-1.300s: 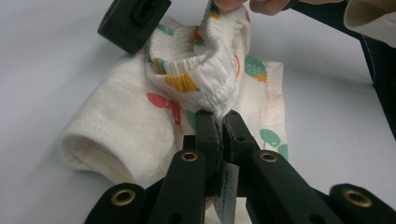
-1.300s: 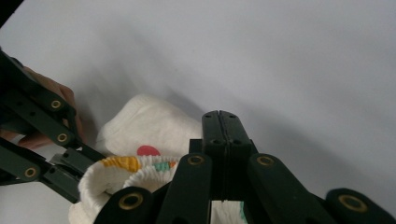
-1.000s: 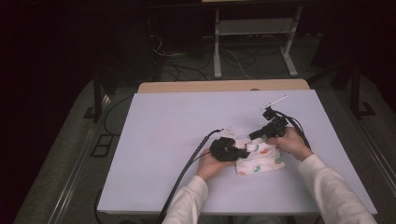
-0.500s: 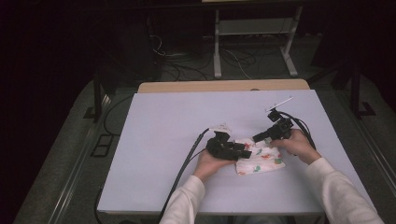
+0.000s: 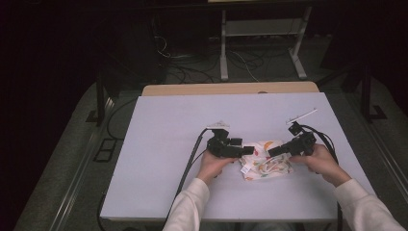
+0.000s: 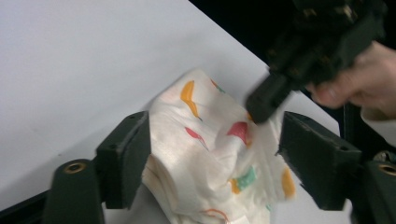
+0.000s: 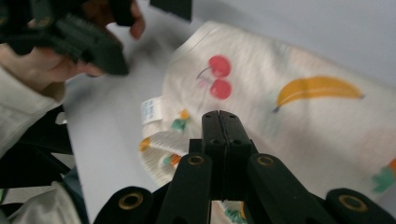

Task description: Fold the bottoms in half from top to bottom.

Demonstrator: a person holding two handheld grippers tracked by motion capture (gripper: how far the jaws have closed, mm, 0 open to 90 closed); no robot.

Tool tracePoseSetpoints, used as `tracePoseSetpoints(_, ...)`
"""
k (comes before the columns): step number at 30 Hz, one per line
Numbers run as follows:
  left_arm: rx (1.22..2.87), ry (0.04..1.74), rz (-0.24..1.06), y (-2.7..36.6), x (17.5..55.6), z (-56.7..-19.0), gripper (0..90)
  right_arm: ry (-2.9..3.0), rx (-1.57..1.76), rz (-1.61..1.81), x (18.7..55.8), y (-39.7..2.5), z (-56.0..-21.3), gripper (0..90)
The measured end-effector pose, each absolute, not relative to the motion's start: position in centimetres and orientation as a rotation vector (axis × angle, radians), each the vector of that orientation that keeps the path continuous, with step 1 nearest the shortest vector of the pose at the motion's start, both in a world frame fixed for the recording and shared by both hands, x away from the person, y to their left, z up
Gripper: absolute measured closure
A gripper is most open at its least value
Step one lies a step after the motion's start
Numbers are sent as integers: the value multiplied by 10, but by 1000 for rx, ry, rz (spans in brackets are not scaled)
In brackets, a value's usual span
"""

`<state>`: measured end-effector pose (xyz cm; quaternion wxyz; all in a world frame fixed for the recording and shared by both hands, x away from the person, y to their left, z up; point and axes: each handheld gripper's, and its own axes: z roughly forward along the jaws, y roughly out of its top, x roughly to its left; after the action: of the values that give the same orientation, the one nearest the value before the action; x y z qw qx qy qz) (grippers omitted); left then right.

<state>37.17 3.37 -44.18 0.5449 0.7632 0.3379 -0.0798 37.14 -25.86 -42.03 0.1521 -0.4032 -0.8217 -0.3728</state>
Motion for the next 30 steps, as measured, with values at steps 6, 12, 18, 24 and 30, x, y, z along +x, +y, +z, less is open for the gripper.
tracePoseSetpoints(6, 1799, 843, -156, 33, 374, -442, 161, -2373, -1143, -1074, 352, -264, -428, 886)
tracePoseSetpoints(12, 1807, 860, -142, 29, 375, -443, 126, -2391, -1090, -1161, 341, -268, -435, 887)
tracePoseSetpoints(18, 1819, 871, -120, 28, 377, -442, 90, -2411, -1084, -1180, 335, -272, -439, 886)
tracePoseSetpoints(24, 1829, 865, -109, 26, 377, -440, 80, -2436, -1078, -1164, 335, -270, -442, 886)
tracePoseSetpoints(30, 1846, 857, -96, 29, 377, -438, 70, -2453, -1069, -1170, 334, -269, -440, 831)
